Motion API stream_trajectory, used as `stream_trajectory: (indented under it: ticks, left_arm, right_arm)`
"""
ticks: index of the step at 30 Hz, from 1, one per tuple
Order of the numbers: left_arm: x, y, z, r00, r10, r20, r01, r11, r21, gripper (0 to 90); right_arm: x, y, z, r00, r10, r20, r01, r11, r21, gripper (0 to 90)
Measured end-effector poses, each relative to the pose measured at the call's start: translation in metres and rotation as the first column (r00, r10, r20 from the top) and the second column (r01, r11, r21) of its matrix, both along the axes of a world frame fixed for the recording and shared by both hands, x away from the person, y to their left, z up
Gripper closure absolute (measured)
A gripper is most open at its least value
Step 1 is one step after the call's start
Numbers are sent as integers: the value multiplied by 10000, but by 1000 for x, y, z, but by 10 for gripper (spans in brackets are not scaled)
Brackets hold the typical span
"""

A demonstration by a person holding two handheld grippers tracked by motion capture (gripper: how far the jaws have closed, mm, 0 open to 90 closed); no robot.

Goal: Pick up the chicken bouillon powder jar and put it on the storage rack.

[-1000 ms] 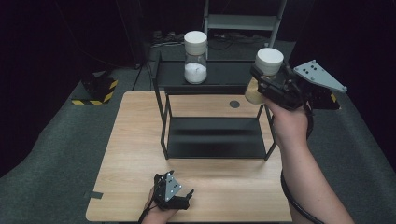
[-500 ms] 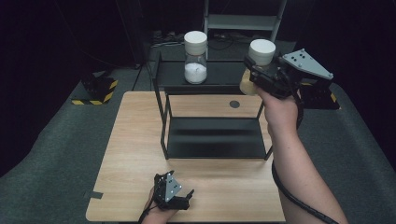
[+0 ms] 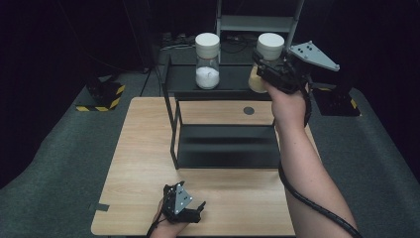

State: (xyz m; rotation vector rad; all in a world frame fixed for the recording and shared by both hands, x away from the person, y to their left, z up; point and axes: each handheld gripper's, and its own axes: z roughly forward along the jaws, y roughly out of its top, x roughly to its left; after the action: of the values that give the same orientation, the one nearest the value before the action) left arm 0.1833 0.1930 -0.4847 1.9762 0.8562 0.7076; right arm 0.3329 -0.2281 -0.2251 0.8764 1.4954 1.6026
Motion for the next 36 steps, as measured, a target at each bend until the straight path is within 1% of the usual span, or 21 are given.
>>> stream_trajectory:
  ticks: [9, 18, 21, 25, 31, 36]
  left_arm:
    - [0, 0, 0, 10000, -1, 9, 1, 10000, -40, 14]
    - [0, 0, 0, 10000, -10, 2, 10, 10000, -23, 14]
    - [0, 0, 0, 10000, -20, 17, 20, 10000, -27, 14]
    - [0, 0, 0, 10000, -24, 10, 24, 10000, -43, 14]
    - [0, 1, -1, 10000, -25, 24, 25, 10000, -71, 14]
    - [1, 2, -1, 10000, -11, -2, 11, 9998, -191, 14]
  right_arm:
    - [11, 9, -1, 10000, -85, -18, 85, 9998, -155, 338]
    - [22, 14, -3, 9998, -192, -24, 191, 9995, -244, 338]
    - [25, 16, -3, 9998, -193, -9, 193, 9995, -248, 338]
    - [29, 18, -4, 9999, -99, 37, 100, 9991, -413, 338]
    - [33, 21, -8, 10000, -51, -33, 50, 9994, -352, 338]
    - [37, 21, -11, 9999, -43, -120, 39, 9996, -290, 338]
